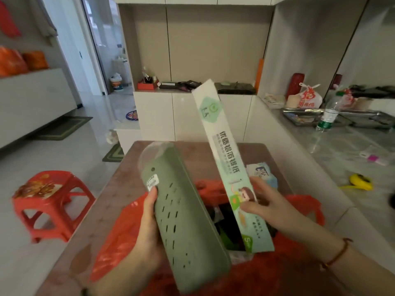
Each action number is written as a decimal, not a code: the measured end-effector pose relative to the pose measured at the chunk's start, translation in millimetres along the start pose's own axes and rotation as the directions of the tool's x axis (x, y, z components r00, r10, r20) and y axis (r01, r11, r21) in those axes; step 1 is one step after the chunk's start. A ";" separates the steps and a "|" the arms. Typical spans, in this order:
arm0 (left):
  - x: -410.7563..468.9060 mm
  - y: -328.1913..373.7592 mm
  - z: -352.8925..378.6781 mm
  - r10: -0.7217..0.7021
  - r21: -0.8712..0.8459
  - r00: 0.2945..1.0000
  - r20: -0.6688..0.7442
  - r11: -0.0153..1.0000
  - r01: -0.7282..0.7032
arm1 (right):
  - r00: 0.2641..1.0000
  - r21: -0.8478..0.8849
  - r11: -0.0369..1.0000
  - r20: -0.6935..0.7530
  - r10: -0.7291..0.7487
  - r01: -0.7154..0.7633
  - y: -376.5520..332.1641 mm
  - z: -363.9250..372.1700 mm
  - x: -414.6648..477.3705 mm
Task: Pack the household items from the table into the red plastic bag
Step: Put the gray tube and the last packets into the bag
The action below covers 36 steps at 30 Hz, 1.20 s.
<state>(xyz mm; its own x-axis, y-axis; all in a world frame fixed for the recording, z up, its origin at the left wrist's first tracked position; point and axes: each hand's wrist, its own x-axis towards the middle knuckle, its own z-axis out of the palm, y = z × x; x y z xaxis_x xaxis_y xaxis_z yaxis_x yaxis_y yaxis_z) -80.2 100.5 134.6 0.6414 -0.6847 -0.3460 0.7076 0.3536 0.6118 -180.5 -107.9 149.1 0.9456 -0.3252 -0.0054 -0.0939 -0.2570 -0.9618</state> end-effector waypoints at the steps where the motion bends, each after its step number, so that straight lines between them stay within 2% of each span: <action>1: 3.5 5.5 -6.8 0.077 -0.040 0.997 -0.022 0.996 -0.078 | 1.000 -0.046 0.999 0.014 -0.009 0.009 9.0 8.0 -1.2; 3: 11.1 24.7 -22.9 0.242 -0.074 0.968 -0.073 0.966 -0.247 | 0.999 -0.107 0.994 0.029 -0.033 0.036 23.2 20.5 -2.5; 5: 16.5 47.4 -36.6 0.344 -0.058 0.936 -0.072 0.936 -0.348 | 0.996 -0.158 0.983 0.039 -0.085 0.090 30.2 29.5 -3.4; 9: 16.8 90.0 -47.0 0.432 -0.088 0.899 -0.069 0.895 -0.437 | 0.978 -0.304 0.929 0.068 -0.200 0.211 31.5 37.8 -3.8; 13: 11.1 122.5 -48.0 0.488 -0.048 0.869 -0.083 0.869 -0.492 | 0.965 -0.501 0.825 0.143 -0.218 0.261 33.9 30.1 1.7; 15: 8.6 131.8 -48.2 0.520 -0.040 0.852 -0.070 0.851 -0.523 | 0.960 -0.641 0.715 0.200 -0.196 0.280 37.9 28.1 8.5; 18: 3.9 141.6 -44.1 0.562 -0.021 0.826 -0.031 0.826 -0.563 | 0.939 -0.858 0.381 0.320 -0.128 0.345 39.7 41.4 18.9; 19: 2.4 143.3 -42.7 0.574 -0.010 0.819 -0.012 0.819 -0.574 | 0.931 -0.871 0.328 0.346 -0.115 0.365 38.5 49.0 23.0; 22: -1.7 138.1 -36.8 0.582 0.078 0.811 0.051 0.808 -0.584 | 0.937 -0.877 0.330 0.338 -0.091 0.349 32.0 64.1 37.8; 24: -3.8 129.0 -32.2 0.627 0.190 0.778 0.039 0.760 -0.621 | 0.936 -0.842 0.410 0.299 -0.185 0.350 24.2 62.4 44.9; 26: -5.3 116.3 -28.0 0.742 0.316 0.670 0.034 0.628 -0.711 | 0.916 -0.763 0.546 0.149 -0.372 0.346 17.1 53.6 46.3; 27: -6.3 108.3 -24.9 0.791 0.381 0.606 0.082 0.537 -0.753 | 0.901 -0.718 0.612 0.048 -0.431 0.331 14.1 46.8 45.9; 29: -4.4 89.6 -20.2 0.803 0.537 0.515 0.300 0.304 -0.787 | 0.890 -0.670 0.688 -0.089 -0.446 0.278 11.4 31.7 43.4; 30: -2.2 79.6 -16.9 0.756 0.606 0.498 0.425 0.171 -0.777 | 0.894 -0.695 0.679 -0.118 -0.432 0.236 13.2 23.7 42.3; 32: 4.4 65.5 -15.3 0.549 0.671 0.497 0.671 -0.166 -0.723 | 0.917 -0.833 0.543 -0.131 -0.376 0.104 21.9 7.8 41.5; 33: 6.8 60.8 -15.6 0.403 0.636 0.502 0.765 -0.356 -0.685 | 0.940 -0.894 0.449 -0.139 -0.311 0.016 26.9 -0.6 40.4; 34: 11.2 57.5 -18.9 0.250 0.547 0.495 0.832 -0.518 -0.658 | 0.960 -0.932 0.356 -0.156 -0.231 -0.066 31.3 -8.4 39.4; 36: 20.4 53.7 -29.3 -0.022 0.310 0.479 0.878 -0.736 -0.601 | 0.972 -0.962 0.227 -0.187 -0.142 -0.152 36.2 -22.2 39.2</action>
<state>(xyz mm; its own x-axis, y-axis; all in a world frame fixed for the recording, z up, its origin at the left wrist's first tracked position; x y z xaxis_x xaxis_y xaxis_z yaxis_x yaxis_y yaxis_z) -20.4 124.2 139.5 0.0318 -0.8948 0.4453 -0.9987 -0.0462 -0.0216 -153.8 -150.2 120.1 0.8744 -0.4498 0.1822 -0.4644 -0.8845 0.0453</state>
